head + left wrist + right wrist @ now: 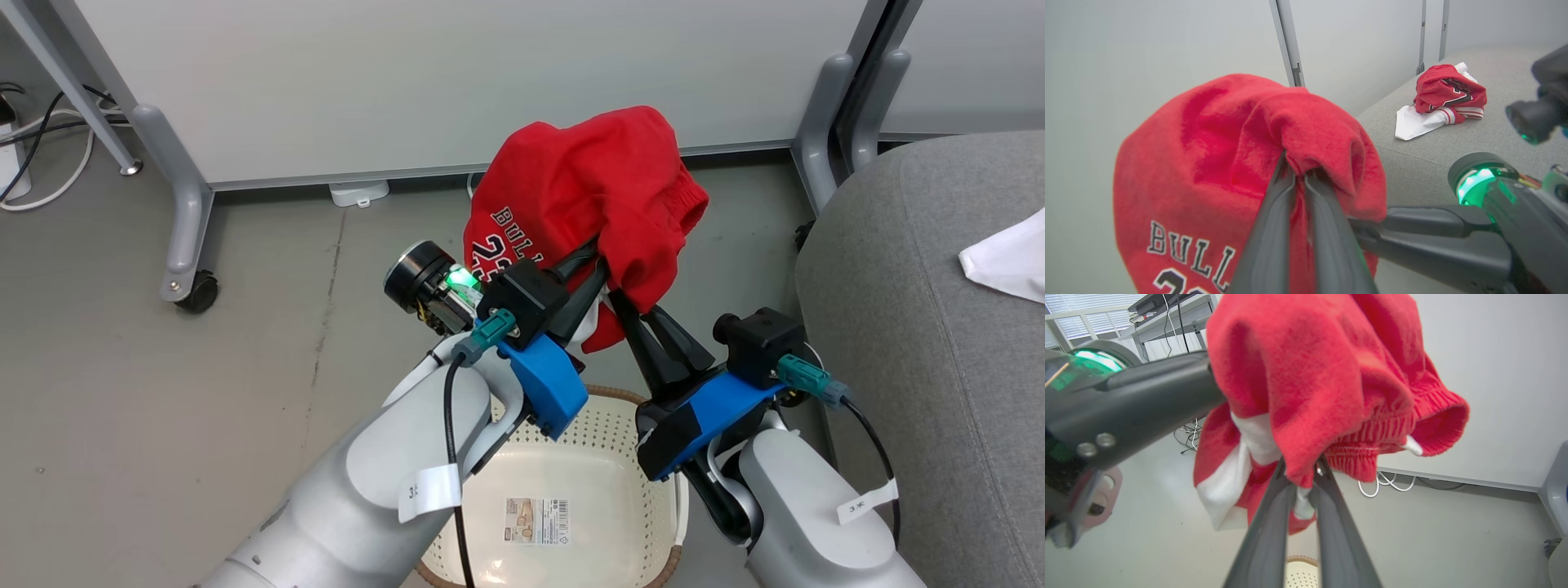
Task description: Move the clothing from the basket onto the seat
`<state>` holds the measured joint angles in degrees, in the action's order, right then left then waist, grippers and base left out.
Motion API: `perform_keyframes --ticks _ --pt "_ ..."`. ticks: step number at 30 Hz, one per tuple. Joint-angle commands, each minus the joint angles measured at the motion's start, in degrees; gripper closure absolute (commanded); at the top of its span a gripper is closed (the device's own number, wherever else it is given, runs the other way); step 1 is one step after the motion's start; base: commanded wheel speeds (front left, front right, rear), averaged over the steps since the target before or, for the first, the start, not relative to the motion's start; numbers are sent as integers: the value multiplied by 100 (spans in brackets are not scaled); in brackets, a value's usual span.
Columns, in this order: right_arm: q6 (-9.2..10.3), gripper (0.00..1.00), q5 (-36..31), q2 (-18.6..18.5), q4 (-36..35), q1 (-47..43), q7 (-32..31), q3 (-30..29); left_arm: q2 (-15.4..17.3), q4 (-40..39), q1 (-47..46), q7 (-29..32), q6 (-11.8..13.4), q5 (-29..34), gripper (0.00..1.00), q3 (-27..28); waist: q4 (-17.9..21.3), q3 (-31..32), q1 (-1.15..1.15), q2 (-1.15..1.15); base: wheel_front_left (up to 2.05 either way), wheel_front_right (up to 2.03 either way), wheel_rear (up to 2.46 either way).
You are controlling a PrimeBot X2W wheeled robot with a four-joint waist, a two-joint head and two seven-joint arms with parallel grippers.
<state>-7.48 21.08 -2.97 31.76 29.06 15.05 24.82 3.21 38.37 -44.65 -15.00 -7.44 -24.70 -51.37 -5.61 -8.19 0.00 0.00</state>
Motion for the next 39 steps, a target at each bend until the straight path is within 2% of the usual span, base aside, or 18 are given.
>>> perform_keyframes --ticks 1,7,8,9,24,39 --pt "-2 100 32 12 -31 23 19 -7 -14 -6 5 -27 -5 17 100 7 1 0 0 0 0 0 0" --pt "-2 100 47 13 -56 10 19 10 -14 19 1 -27 -5 -1 100 -6 3 -5 0 0 0 0 0" --pt "-3 100 49 13 -59 8 19 13 -15 23 -7 -27 -6 4 23 13 4 -6 0 0 0 0 0" --pt "-2 100 47 14 -58 6 19 15 -15 25 -13 -27 -6 20 0 31 5 -6 0 0 0 0 0" --pt "-3 100 -16 12 -66 -64 19 -76 -18 64 64 -27 -6 187 0 192 89 -26 0 0 0 0 0" --pt "-2 100 -219 -96 -391 -251 20 -648 48 53 171 -27 -6 266 0 176 641 -172 0 0 0 0 0"
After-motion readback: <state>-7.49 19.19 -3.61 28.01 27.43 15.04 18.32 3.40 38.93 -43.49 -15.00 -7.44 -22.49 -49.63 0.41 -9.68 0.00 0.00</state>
